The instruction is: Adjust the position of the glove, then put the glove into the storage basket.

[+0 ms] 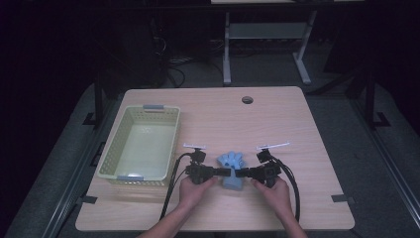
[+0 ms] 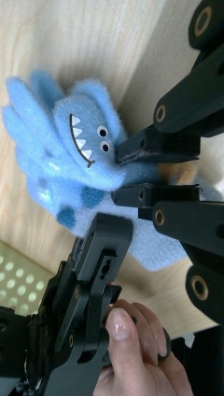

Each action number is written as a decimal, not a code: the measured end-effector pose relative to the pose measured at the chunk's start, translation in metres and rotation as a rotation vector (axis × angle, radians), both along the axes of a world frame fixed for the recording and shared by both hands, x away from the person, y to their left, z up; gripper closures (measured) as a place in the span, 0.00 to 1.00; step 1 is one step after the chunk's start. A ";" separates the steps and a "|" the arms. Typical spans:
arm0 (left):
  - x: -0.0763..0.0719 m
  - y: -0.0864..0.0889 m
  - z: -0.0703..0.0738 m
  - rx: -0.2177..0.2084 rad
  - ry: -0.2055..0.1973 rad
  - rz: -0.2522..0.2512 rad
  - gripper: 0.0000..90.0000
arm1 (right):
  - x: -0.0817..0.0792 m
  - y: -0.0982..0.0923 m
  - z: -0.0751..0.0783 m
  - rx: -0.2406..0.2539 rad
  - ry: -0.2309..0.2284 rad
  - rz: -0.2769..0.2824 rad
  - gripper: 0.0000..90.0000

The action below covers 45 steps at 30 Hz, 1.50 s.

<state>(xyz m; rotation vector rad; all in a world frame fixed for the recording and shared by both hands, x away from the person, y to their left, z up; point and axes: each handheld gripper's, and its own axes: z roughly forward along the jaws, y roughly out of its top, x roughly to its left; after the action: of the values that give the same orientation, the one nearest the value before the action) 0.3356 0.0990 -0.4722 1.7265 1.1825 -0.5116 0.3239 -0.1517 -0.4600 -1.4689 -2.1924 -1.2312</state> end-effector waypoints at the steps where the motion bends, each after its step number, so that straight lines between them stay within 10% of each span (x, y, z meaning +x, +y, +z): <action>1: 0.000 0.001 0.002 0.000 -0.008 -0.002 0.89 | -0.001 0.000 0.002 0.001 0.000 0.001 0.88; 45: -0.003 0.065 0.067 -0.063 -0.100 0.022 0.89 | 0.012 0.054 0.077 0.003 -0.091 0.101 0.88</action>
<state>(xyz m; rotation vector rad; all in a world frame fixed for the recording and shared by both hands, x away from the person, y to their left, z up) 0.3324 0.1644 -0.4055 1.6639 1.1018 -0.4398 0.3354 -0.0973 -0.3826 -1.3070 -2.2911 -1.2915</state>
